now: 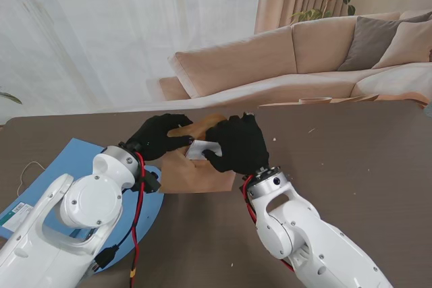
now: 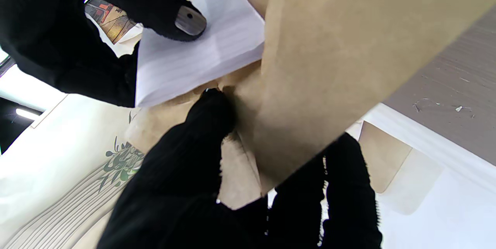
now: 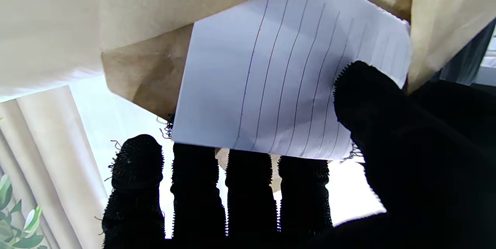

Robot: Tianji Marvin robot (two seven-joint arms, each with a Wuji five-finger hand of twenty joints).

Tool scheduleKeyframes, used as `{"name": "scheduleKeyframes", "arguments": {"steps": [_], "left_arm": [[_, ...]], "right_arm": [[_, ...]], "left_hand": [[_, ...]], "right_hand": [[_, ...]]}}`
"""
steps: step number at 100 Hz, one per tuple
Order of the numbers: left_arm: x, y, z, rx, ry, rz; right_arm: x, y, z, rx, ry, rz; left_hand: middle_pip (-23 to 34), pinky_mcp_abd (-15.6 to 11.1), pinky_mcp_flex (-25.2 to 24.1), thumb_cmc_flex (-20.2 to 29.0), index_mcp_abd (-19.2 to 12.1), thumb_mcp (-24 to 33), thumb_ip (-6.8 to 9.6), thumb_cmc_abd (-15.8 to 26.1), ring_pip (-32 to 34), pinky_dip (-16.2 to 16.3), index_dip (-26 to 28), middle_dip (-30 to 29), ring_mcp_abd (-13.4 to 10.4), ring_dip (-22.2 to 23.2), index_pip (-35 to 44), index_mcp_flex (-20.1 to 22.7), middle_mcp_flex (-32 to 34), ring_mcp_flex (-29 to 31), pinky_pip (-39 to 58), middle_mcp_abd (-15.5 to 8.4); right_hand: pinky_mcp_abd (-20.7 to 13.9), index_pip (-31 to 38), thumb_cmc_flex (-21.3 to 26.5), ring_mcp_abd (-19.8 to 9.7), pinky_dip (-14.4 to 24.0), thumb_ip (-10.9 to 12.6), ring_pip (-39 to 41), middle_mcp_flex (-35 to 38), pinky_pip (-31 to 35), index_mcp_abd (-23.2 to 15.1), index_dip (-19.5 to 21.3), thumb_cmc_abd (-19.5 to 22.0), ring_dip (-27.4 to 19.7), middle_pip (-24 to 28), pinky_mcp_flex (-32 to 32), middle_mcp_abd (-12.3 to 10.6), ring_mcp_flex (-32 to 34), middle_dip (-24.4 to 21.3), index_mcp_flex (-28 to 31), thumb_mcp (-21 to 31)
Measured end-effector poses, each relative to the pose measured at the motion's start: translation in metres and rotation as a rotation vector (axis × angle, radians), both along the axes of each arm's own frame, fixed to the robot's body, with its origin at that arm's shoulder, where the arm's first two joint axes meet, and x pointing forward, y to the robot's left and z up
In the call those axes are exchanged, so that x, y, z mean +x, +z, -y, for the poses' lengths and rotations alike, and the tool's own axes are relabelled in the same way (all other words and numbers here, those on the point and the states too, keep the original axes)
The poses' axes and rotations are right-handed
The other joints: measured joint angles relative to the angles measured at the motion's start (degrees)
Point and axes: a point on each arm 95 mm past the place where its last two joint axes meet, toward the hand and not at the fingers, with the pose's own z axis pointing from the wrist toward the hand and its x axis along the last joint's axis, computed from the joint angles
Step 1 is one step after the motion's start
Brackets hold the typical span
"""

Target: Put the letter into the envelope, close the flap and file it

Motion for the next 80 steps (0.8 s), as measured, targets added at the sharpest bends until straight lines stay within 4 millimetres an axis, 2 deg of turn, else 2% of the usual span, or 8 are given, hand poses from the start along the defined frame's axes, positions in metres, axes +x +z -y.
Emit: {"name": "scheduleKeyframes", "arguments": {"steps": [13, 68, 80], "left_arm": [[-0.0002, -0.0001, 0.0006, -0.004, -0.001, -0.001], [-0.0017, 0.0007, 0.0036, -0.033, -0.001, -0.006], [-0.0019, 0.0010, 0.0037, -0.038, -0.004, -0.009]], "right_arm": [[0.0012, -0.0001, -0.0021, -0.014, -0.039, -0.003], [0.0050, -0.0015, -0.0100, -0.054, 0.021, -0.002], [0.0056, -0.0017, -0.0091, -0.053, 0.017, 0.007]], "left_hand": [[0.00, 0.00, -0.03, 0.00, 0.00, -0.05, 0.00, 0.00, 0.00, 0.00, 0.00, 0.00, 0.00, 0.00, 0.00, 0.00, -0.53, 0.00, 0.00, 0.00], [0.00, 0.00, -0.35, 0.00, 0.00, -0.22, 0.00, 0.00, -0.06, 0.00, 0.00, 0.00, 0.01, 0.00, 0.00, 0.00, -0.53, -0.01, -0.04, 0.00], [0.00, 0.00, -0.40, 0.10, 0.00, -0.63, 0.00, 0.01, -0.38, 0.00, 0.01, 0.00, 0.01, 0.00, 0.00, 0.00, -0.55, -0.01, -0.08, 0.00]], "right_hand": [[0.00, 1.03, -0.02, 0.00, 0.19, 0.00, 0.84, 1.20, 0.00, 0.45, 1.00, -1.10, 0.27, 1.03, 0.11, 0.06, 0.02, 1.05, 0.41, 2.02], [0.00, 1.53, -0.01, 0.00, 0.28, 0.00, 1.35, 1.24, 0.35, 1.19, 1.70, -1.57, 0.60, 1.43, 0.13, -0.03, 0.04, 1.66, 0.41, 1.90], [0.00, 0.26, 0.02, 0.00, 0.28, 0.00, 0.85, 1.24, 0.35, 1.16, -0.81, -1.53, 0.60, -0.84, 0.13, -0.05, 0.04, 0.39, 0.46, 0.16]]}}
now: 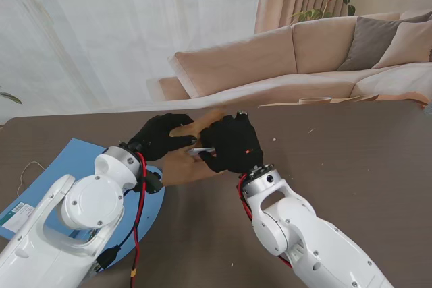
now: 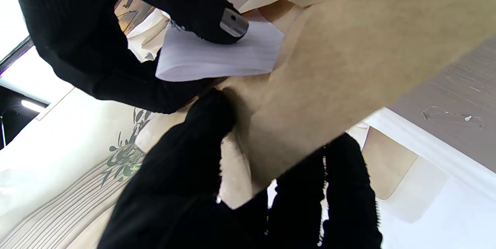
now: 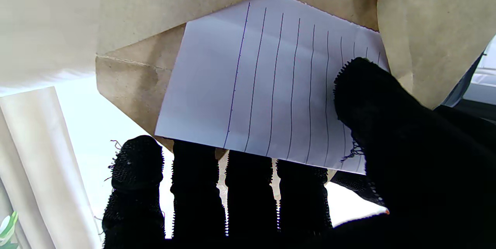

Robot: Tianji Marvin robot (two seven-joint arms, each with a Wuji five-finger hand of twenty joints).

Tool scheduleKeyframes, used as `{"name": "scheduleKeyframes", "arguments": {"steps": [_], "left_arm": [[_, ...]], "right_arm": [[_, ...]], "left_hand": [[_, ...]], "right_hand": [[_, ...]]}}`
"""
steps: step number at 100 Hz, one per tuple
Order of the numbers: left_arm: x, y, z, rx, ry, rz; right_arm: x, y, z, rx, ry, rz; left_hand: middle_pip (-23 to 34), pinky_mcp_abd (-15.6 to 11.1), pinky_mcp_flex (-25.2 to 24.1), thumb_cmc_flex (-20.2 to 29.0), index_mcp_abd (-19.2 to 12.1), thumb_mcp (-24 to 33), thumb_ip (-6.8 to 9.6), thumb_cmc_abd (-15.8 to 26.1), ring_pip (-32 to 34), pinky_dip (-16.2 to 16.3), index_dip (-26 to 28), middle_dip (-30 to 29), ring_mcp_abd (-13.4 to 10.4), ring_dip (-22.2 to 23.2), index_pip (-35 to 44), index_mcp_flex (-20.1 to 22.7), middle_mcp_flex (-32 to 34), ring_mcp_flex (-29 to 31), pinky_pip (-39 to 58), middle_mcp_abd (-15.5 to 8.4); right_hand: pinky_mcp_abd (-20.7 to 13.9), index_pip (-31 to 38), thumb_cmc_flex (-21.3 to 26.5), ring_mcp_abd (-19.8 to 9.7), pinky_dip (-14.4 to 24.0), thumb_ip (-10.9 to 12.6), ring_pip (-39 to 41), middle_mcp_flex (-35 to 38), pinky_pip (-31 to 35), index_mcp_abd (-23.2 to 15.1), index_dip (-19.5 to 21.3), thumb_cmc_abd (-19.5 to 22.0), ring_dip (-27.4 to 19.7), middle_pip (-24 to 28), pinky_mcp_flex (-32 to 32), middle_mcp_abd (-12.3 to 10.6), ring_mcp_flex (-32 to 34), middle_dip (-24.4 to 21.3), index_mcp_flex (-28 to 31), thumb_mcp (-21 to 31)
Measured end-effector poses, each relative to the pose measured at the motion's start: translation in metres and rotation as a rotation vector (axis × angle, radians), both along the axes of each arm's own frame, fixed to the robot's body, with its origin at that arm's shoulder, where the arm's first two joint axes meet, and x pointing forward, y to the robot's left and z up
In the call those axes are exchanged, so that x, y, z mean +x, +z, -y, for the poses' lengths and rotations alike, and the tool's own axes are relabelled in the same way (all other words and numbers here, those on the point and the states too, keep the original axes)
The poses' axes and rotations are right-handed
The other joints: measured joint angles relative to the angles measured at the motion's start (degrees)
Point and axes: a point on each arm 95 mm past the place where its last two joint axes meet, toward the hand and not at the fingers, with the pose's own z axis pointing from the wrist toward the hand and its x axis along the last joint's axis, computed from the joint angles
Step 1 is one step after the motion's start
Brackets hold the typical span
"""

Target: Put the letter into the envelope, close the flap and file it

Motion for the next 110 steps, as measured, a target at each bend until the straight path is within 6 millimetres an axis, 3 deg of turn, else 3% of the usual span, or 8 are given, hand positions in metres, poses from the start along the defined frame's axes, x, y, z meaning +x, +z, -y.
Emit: {"name": "scheduleKeyframes", "arguments": {"steps": [17, 32, 41, 54, 61, 82, 110], "left_arm": [[0.000, 0.000, -0.001, 0.001, 0.001, 0.000], [-0.001, 0.000, -0.002, 0.002, 0.004, 0.000], [-0.001, 0.000, -0.002, 0.003, 0.004, -0.001], [-0.001, 0.000, -0.002, 0.003, 0.001, -0.003], [-0.001, 0.000, -0.002, 0.000, -0.001, -0.006], [-0.001, 0.000, -0.001, -0.018, -0.013, -0.013], [-0.002, 0.000, -0.001, -0.053, -0.027, -0.029]], "right_arm": [[-0.001, 0.002, 0.007, 0.012, -0.035, 0.008], [-0.008, 0.007, 0.013, 0.022, -0.065, 0.012], [-0.011, 0.010, 0.015, 0.021, -0.074, 0.013], [-0.012, 0.010, 0.018, 0.025, -0.080, 0.011], [-0.012, 0.010, 0.018, 0.036, -0.077, 0.010], [-0.009, 0.006, 0.017, 0.039, -0.071, -0.001], [-0.006, 0.003, 0.013, 0.011, -0.064, 0.011]], "left_hand": [[-0.04, 0.00, -0.01, 0.04, 0.00, -0.02, 0.00, 0.00, -0.16, 0.00, 0.47, 0.00, 0.00, 0.00, 0.00, 0.00, -0.02, -0.01, -0.01, 0.00], [-0.04, 0.00, -0.02, 0.06, 0.00, -0.08, 0.00, 0.00, -0.17, 0.00, 0.51, 0.00, 0.00, 0.00, 0.00, 0.00, -0.03, -0.01, -0.01, 0.00], [-0.04, 0.00, -0.02, 0.07, 0.00, -0.08, 0.00, 0.00, -0.17, 0.00, 0.57, 0.00, 0.00, 0.00, 0.00, 0.00, -0.03, -0.01, -0.01, 0.00], [-0.04, 0.00, -0.02, 0.08, 0.00, -0.08, 0.00, 0.01, -0.17, 0.00, 0.60, 0.00, 0.00, 0.00, 0.00, 0.00, -0.03, -0.02, -0.01, 0.00], [-0.04, 0.00, -0.02, 0.09, 0.00, -0.08, 0.00, 0.01, -0.18, 0.00, 0.60, 0.00, 0.00, 0.00, 0.00, 0.00, -0.03, -0.02, -0.01, 0.00], [-0.05, 0.00, -0.25, 0.11, 0.00, -0.10, 0.00, 0.02, -0.23, 0.00, 0.61, 0.00, 0.01, 0.00, 0.00, 0.00, -0.05, -0.84, -0.17, 0.76], [-0.11, 0.01, -0.65, 0.68, 0.00, -1.18, 0.00, 0.73, -0.83, 0.00, 1.33, 0.00, 0.01, 0.00, 0.00, -0.54, -0.67, -0.94, -0.74, 1.37]], "right_hand": [[0.00, -5.86, -0.02, 0.00, 0.00, 0.00, -4.96, -0.99, 0.00, -0.04, -4.57, 0.00, -1.84, -7.56, -0.11, -0.11, 0.00, -4.76, -2.04, -0.65], [0.00, -13.70, -0.99, 0.00, -0.13, 0.00, -9.18, -3.15, -1.86, 2.30, -5.45, 1.06, -3.49, -13.23, -0.88, -0.10, -0.07, -9.38, -3.70, -0.64], [0.00, -14.15, -0.99, 0.00, -0.15, 0.00, -10.17, -3.15, -2.69, 2.30, -5.46, 0.94, -3.60, -14.62, -1.40, -0.08, -0.08, -10.78, -5.17, 0.07], [0.00, -6.13, 3.33, 0.00, -0.15, -0.13, -10.31, -2.96, -2.77, -1.46, -6.05, -0.05, -3.61, -14.25, -1.43, -0.08, -0.09, -10.46, -5.34, 3.88], [0.00, -3.76, 4.32, 0.00, -0.15, -0.15, -10.14, -1.82, -2.79, -1.66, -4.20, 0.78, -3.61, -13.28, -1.43, -0.08, -0.09, -9.02, -3.97, 4.39], [0.00, -3.16, 4.71, 0.00, -0.15, -0.16, -9.34, 0.04, -2.80, 0.18, -3.47, 3.55, -3.64, -11.48, -1.03, 0.10, -0.09, -7.84, -3.45, 4.29], [0.00, -3.10, 5.29, 0.00, -0.15, -0.16, -7.89, 0.03, -2.80, 1.54, -3.39, 3.73, -3.64, -10.43, -0.74, 0.82, 0.51, -6.58, -2.27, 3.97]]}}
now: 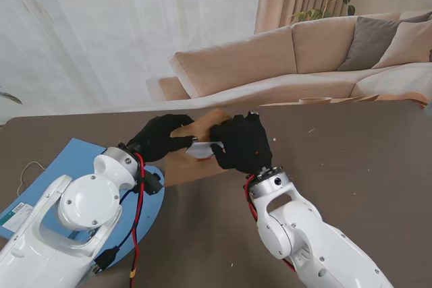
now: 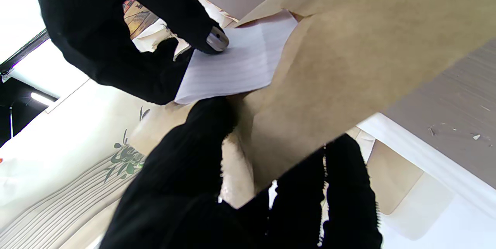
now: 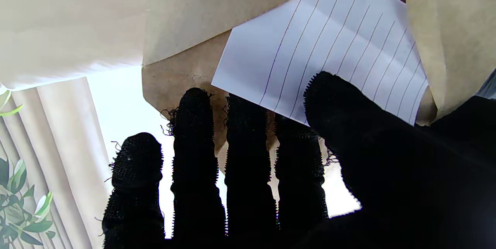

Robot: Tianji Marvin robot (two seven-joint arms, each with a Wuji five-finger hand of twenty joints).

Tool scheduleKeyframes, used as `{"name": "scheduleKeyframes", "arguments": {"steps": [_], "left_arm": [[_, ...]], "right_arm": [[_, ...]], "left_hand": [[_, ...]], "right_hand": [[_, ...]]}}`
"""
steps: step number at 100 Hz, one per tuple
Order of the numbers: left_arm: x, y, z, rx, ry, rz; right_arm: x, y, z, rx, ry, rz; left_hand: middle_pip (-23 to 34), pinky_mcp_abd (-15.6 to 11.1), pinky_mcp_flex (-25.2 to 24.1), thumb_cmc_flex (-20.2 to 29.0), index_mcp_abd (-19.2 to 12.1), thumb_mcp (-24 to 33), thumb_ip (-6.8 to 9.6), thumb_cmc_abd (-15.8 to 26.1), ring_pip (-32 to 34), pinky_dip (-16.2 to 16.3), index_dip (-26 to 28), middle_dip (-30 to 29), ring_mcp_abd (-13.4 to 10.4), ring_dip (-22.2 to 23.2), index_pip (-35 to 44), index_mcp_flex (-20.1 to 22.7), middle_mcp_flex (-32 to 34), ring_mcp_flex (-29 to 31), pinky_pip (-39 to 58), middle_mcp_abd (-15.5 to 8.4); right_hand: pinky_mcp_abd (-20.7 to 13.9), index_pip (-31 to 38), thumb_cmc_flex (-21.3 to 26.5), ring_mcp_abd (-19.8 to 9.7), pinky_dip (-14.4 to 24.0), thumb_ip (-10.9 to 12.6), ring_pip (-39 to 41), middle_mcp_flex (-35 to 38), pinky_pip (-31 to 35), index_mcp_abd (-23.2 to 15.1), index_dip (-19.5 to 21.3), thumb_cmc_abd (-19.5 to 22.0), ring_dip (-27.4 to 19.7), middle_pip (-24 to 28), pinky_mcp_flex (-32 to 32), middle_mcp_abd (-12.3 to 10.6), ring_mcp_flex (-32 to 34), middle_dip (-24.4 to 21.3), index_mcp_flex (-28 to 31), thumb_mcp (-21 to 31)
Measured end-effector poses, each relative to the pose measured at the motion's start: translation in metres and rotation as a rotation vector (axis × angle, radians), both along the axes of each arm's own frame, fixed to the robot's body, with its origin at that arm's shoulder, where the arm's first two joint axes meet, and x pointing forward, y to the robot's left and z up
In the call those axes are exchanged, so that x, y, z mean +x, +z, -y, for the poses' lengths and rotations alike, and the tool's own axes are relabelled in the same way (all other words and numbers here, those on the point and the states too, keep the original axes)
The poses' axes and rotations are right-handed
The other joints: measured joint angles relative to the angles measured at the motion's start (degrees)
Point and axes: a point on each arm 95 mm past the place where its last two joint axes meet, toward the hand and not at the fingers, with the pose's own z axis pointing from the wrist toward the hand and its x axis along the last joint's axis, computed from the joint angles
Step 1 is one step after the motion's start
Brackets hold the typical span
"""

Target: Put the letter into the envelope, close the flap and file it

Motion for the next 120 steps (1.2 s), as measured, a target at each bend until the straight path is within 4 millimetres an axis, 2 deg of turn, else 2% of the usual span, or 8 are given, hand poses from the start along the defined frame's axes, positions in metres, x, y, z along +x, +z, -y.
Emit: {"name": "scheduleKeyframes", "arguments": {"steps": [22, 29, 39, 57, 65, 92, 101, 120], "left_arm": [[-0.001, 0.001, 0.001, -0.017, -0.010, -0.008], [-0.001, 0.001, 0.001, -0.021, -0.012, -0.008], [-0.001, 0.002, 0.001, -0.022, -0.013, -0.006], [-0.001, 0.002, 0.000, -0.021, -0.009, -0.003], [-0.002, 0.002, 0.001, -0.021, -0.008, -0.004], [-0.003, 0.001, 0.003, -0.021, -0.006, -0.008], [-0.003, 0.001, 0.003, -0.024, -0.003, -0.006], [-0.003, 0.001, 0.005, -0.038, -0.001, -0.009]], "right_arm": [[0.000, 0.000, -0.001, -0.024, 0.005, 0.014], [0.000, 0.001, 0.000, -0.019, 0.004, 0.021], [-0.002, 0.001, 0.003, 0.000, -0.010, 0.034], [-0.008, 0.001, 0.008, 0.069, -0.022, 0.035], [-0.009, 0.002, 0.007, 0.090, -0.007, 0.036], [-0.008, -0.001, 0.002, 0.114, 0.049, 0.041], [-0.008, -0.003, 0.000, 0.083, 0.071, 0.029], [-0.010, -0.005, -0.003, 0.031, 0.090, 0.036]], "left_hand": [[0.00, 0.00, -0.09, 0.10, 0.01, -0.42, 0.00, 0.65, -0.22, 0.00, 0.60, 0.00, 0.00, 0.01, 0.00, -0.46, 0.00, -0.57, -0.13, 0.00], [-0.01, 0.01, -0.11, 0.10, 0.01, -0.42, 0.00, 0.65, -0.24, 0.00, 0.74, 0.00, 0.00, 0.01, 0.00, -0.46, 0.00, -0.57, -0.15, 0.00], [-0.01, 0.01, -0.18, 0.10, 0.01, -0.43, 0.00, 0.99, -0.61, 0.00, 1.43, 0.00, 0.00, 0.01, 0.00, -0.83, 0.00, -0.57, -0.66, 0.00], [-0.02, 0.01, -0.20, 0.10, 0.01, -0.43, 0.00, 0.99, -0.78, 0.00, 1.49, 0.00, 0.00, 0.01, 0.00, -0.83, 0.00, -0.57, -0.69, 0.00], [-0.02, 0.01, -0.20, 0.10, 0.01, -0.43, 0.00, 1.00, -0.78, 0.00, 1.49, 0.00, 0.00, 0.01, 0.00, -0.83, 0.00, -0.57, -0.71, 0.00], [-0.02, 0.01, -0.21, 0.10, 0.01, -0.43, 0.00, 1.00, -0.79, 0.00, 1.49, 0.00, 0.00, 0.01, 0.00, -0.83, 0.00, -0.58, -0.74, 0.00], [-0.02, 0.01, -0.22, 0.10, 0.01, -0.43, 0.00, 1.01, -0.79, 0.00, 1.49, 0.00, 0.00, 0.00, 0.00, -0.84, 0.00, -0.58, -0.75, 0.00], [-0.02, 0.02, -0.30, 0.11, 0.01, -0.43, 0.00, 1.02, -0.81, 0.00, 1.49, 0.00, 0.00, 0.01, 0.00, -0.83, 0.00, -0.58, -0.76, 0.00]], "right_hand": [[0.00, 0.01, 0.02, 0.00, 0.00, 0.00, 0.02, 0.00, 0.00, -0.02, 0.05, 0.06, 0.00, 0.01, 0.00, 0.01, 0.00, 0.02, 0.03, -1.37], [0.00, -1.11, -0.40, 0.00, 0.00, 0.00, 0.02, -0.05, 0.00, -0.02, -1.40, -0.30, 0.00, -0.11, 0.00, -0.09, 0.00, -0.01, 0.40, -1.98], [0.00, -2.16, -1.16, 0.00, 0.00, 0.00, -0.17, -1.85, 0.00, -0.12, -1.48, -1.61, 0.00, -1.61, 0.00, -0.22, 0.00, -0.93, -2.90, -2.08], [0.00, -2.22, -1.16, 0.00, 0.00, 0.00, -0.18, -1.62, 0.00, -0.26, -1.49, -2.77, 0.00, -1.76, 0.00, -0.23, 0.00, -1.36, -2.91, -1.31], [0.00, -1.63, -0.56, 0.00, 0.00, 0.00, -0.18, -1.32, 0.00, -1.88, -1.49, -2.77, 0.00, -1.34, 0.02, -0.32, 0.01, -1.36, -2.65, -0.54], [0.00, 0.27, -0.01, 0.00, 0.00, 0.00, 0.03, -0.01, 0.00, -5.89, 2.59, -2.82, 0.00, -0.69, 0.64, -0.81, 0.01, 0.13, -1.38, 3.13], [0.00, 0.31, -0.01, 0.00, 0.00, 1.37, 0.57, -0.01, 0.00, -6.06, 3.84, -2.95, 0.00, -0.68, 0.65, -1.35, 0.02, 0.60, -1.77, 4.08], [0.00, 0.10, 0.01, -0.07, 0.00, 1.38, 1.00, 1.71, 0.00, -6.07, 4.34, -2.88, 0.00, -0.66, 0.77, -1.69, 0.55, 0.76, -0.77, 3.72]]}}
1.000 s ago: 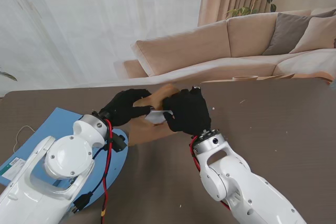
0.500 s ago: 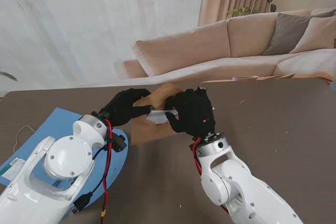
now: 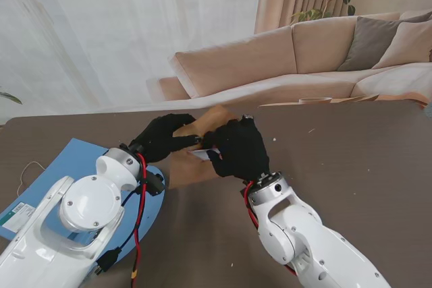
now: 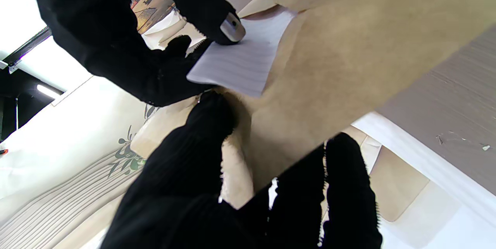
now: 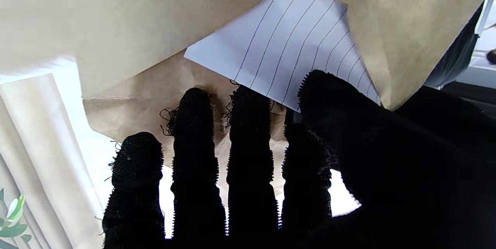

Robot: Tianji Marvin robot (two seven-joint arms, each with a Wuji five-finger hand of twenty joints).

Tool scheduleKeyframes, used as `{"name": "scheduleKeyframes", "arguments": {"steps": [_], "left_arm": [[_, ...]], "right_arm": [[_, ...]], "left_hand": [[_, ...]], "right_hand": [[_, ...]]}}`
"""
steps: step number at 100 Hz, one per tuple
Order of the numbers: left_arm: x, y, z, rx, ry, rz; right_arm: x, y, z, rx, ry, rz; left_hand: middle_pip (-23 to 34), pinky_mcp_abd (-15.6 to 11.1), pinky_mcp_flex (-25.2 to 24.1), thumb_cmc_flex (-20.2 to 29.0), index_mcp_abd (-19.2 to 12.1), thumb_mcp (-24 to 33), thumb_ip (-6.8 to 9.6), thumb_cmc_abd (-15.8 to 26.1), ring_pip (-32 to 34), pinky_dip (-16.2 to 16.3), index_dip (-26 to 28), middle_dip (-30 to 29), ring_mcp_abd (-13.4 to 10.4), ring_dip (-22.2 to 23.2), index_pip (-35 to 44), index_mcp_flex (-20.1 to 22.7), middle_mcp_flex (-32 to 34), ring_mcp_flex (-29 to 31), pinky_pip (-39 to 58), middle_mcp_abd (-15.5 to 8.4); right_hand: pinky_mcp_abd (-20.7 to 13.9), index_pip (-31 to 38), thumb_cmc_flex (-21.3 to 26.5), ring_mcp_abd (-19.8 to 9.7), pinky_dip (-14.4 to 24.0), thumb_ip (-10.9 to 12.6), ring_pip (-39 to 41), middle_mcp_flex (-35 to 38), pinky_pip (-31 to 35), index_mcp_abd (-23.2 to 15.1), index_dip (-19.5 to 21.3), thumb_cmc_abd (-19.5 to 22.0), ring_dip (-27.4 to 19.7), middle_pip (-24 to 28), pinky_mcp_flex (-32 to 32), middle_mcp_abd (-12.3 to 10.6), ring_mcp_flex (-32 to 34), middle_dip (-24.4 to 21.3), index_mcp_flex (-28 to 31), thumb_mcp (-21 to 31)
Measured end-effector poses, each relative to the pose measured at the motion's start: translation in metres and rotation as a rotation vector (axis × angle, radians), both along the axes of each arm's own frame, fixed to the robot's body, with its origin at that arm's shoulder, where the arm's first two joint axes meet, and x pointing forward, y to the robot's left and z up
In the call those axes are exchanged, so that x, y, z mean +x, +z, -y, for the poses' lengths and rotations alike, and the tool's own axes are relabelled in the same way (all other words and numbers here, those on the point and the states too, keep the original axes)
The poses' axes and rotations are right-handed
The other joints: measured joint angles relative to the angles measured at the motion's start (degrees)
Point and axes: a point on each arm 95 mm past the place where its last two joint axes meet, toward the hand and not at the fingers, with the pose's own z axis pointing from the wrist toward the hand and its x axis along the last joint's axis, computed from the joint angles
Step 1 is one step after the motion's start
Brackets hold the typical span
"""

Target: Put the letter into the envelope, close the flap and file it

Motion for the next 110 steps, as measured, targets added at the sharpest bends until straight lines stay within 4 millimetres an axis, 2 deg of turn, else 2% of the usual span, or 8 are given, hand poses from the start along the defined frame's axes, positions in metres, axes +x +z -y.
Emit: {"name": "scheduleKeyframes", "arguments": {"steps": [8, 19, 24, 33, 47, 58, 98, 110], "left_arm": [[0.000, 0.000, 0.000, -0.007, -0.002, -0.007], [0.000, 0.000, 0.000, -0.006, -0.002, -0.006], [0.000, 0.000, 0.001, -0.004, -0.001, -0.004], [0.000, 0.001, 0.001, -0.005, 0.003, 0.001], [0.001, 0.002, 0.000, -0.013, 0.007, 0.002], [0.000, 0.002, 0.000, -0.017, 0.006, -0.001], [0.000, 0.003, -0.001, -0.046, 0.009, -0.019], [-0.001, 0.003, -0.001, -0.046, 0.009, -0.021]], "right_arm": [[0.001, -0.001, -0.002, -0.005, 0.001, 0.002], [0.002, -0.001, -0.001, 0.003, -0.016, 0.003], [0.002, -0.001, -0.001, 0.012, -0.024, 0.003], [0.001, -0.002, 0.001, 0.037, -0.035, -0.004], [-0.001, -0.002, 0.002, 0.092, -0.029, -0.019], [0.000, -0.003, 0.000, 0.101, -0.024, -0.015], [0.003, -0.006, -0.008, 0.001, -0.006, 0.022], [0.004, -0.008, -0.007, 0.007, -0.007, 0.024]], "left_hand": [[0.00, 0.00, -0.03, 0.02, 0.00, 0.00, 0.00, 0.04, -0.01, 0.00, 0.00, 0.00, 0.00, 0.00, 0.00, -0.01, -0.74, 0.00, 0.00, -0.04], [0.00, 0.00, -0.03, 0.03, 0.18, 0.00, 0.00, 0.08, -0.01, 0.00, 0.00, 0.00, 0.00, 0.00, 0.00, -0.02, -1.19, 0.00, 0.00, -0.04], [-0.01, 0.00, -0.03, 0.03, 0.18, 0.00, 0.00, 0.08, -0.01, 0.00, 0.00, 0.00, 0.00, 0.00, 0.00, -0.02, -1.27, -0.01, 0.00, -0.04], [-0.01, 0.00, -0.04, 0.03, 0.18, 0.00, 0.00, 0.08, -0.01, 0.00, 0.01, 0.00, 0.00, 0.00, 0.00, -0.02, -1.27, -0.01, 0.00, -0.04], [-0.01, 0.00, -0.08, 0.03, 0.18, 0.00, 0.00, 0.19, -0.02, 0.00, 0.01, 0.00, 0.00, 0.00, 0.00, -0.02, -1.27, -0.01, -0.01, -0.04], [-0.01, 0.00, -0.10, 0.04, 0.18, 0.00, 0.00, 0.20, -0.02, 0.00, 0.01, 0.00, 0.00, 0.00, 0.00, -0.02, -1.27, -0.01, -0.01, -0.04], [-0.01, 0.00, -0.12, 0.11, 0.80, 0.00, 0.00, 0.23, -0.10, 0.00, 0.01, 0.00, 0.00, 0.00, 0.00, -0.02, -1.31, -0.01, -0.02, 0.12], [-0.01, 0.00, -0.15, 0.12, 0.83, 0.00, 0.00, 0.24, -0.11, 0.00, 0.01, 0.00, 0.00, 0.00, -0.01, -0.02, -1.32, -0.01, -0.02, 0.12]], "right_hand": [[0.00, -0.05, 0.05, -0.01, 0.00, 0.00, 0.42, 0.01, 0.00, 0.19, -0.23, 0.07, 0.00, 0.00, 0.48, 0.00, 0.10, 0.00, 0.00, -0.73], [0.00, -0.47, 0.05, -0.01, 0.00, 0.00, 0.16, 0.01, 0.17, 1.39, -3.06, -0.08, 0.00, -0.06, 0.68, 0.00, 0.52, -0.16, 0.21, -1.85], [0.00, -1.63, -0.21, -0.01, 0.00, 0.00, 0.16, 0.00, 0.18, 3.55, -4.71, -0.04, 0.00, -0.22, 0.68, 0.00, 0.52, -0.73, 0.56, -1.92], [0.00, -2.25, -0.25, -0.01, 0.00, 0.00, 0.16, -0.07, 0.18, 3.68, -6.43, -0.05, 0.00, -1.14, 0.68, 0.01, 0.52, -2.02, 0.12, -1.91], [0.00, -1.49, -0.04, -0.01, 0.00, 0.00, 0.11, -0.02, 0.19, 3.05, -6.59, 0.11, 0.00, -2.17, 0.68, 0.01, 0.52, -2.38, 0.17, -1.20], [0.00, 0.11, -0.02, -0.01, 0.00, -0.01, 0.11, -0.01, 0.89, 3.01, -5.44, 0.19, 0.00, -0.26, 0.68, 0.06, 0.52, -1.18, 0.18, -0.86], [0.00, 0.39, 0.62, -0.01, 0.00, -0.09, 0.24, 1.21, 0.89, 3.07, -3.12, -0.04, 0.00, 0.54, 0.68, 0.24, 0.53, -0.84, 0.26, -1.27], [0.00, -0.30, 0.58, -0.01, 0.00, -0.11, 0.25, 1.23, 0.89, 3.19, -7.98, -0.12, 0.00, -0.22, 0.93, 0.24, 0.86, -1.88, 1.49, -1.90]]}}
